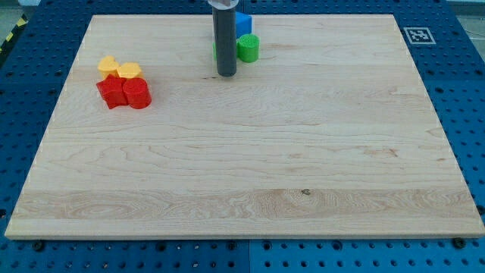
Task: Move the green blocks into the blue blocks
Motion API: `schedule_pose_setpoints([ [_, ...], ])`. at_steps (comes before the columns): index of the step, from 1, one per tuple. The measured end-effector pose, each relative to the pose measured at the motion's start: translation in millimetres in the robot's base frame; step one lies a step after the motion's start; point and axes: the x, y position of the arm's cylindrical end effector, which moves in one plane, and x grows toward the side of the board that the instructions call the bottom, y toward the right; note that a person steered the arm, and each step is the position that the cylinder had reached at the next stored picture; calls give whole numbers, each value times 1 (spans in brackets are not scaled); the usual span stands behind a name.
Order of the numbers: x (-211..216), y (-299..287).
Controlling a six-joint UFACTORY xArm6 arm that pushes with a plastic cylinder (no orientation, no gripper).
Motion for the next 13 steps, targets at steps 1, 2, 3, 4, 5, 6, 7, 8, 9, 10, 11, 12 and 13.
schedule_pose_setpoints([
  [1, -8, -1],
  [2, -34, -1],
  [3, -42, -1],
  [4, -31, 0],
  [5, -27, 21],
  [6, -41, 50],
  [7, -62, 52],
  [8, -48, 50],
  [9, -26, 22],
  [10, -38, -33],
  [11, -65, -44],
  [12, -71, -39],
  [13, -61, -39],
])
